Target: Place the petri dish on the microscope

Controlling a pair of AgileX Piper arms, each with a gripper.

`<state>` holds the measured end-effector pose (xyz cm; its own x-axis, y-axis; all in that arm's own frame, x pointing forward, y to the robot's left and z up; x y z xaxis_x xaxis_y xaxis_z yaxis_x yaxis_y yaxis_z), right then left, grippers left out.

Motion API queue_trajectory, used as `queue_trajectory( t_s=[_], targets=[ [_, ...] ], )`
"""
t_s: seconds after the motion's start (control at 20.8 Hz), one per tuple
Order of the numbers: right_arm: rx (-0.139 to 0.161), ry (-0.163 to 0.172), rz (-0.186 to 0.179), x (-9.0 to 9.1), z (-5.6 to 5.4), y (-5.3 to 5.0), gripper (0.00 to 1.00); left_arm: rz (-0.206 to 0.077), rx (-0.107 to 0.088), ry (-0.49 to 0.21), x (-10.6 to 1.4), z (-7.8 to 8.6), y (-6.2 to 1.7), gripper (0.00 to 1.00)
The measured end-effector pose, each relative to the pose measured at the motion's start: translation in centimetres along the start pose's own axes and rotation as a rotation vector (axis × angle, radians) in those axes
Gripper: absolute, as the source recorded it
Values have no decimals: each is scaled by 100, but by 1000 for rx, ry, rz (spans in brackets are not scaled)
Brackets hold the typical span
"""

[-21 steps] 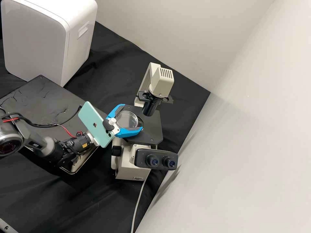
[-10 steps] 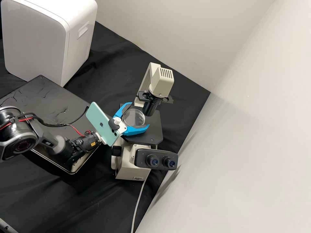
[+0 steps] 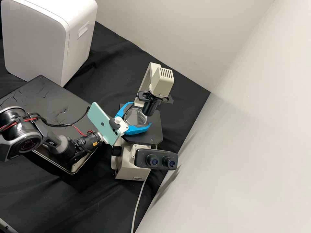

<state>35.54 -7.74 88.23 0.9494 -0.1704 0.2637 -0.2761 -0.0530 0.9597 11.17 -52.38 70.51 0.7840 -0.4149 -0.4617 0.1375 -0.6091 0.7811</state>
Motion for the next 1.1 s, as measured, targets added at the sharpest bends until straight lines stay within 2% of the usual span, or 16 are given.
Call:
queue_trajectory(
  t_s=[0.53,0.58,0.77,0.91,1.1],
  targets=[
    [-9,-1,6,1,22,14,0,7,13,-3,14,-27,12,100],
    [-9,-1,6,1,22,14,100,7,14,-3,14,-26,12,100],
    [-17,-2,5,1,23,13,100,7,15,-7,14,-23,12,100],
    [-36,-6,2,1,26,10,100,7,15,-7,14,-23,12,100],
    [-38,-6,2,1,26,10,100,7,15,-7,14,-23,12,100]
  ],
)
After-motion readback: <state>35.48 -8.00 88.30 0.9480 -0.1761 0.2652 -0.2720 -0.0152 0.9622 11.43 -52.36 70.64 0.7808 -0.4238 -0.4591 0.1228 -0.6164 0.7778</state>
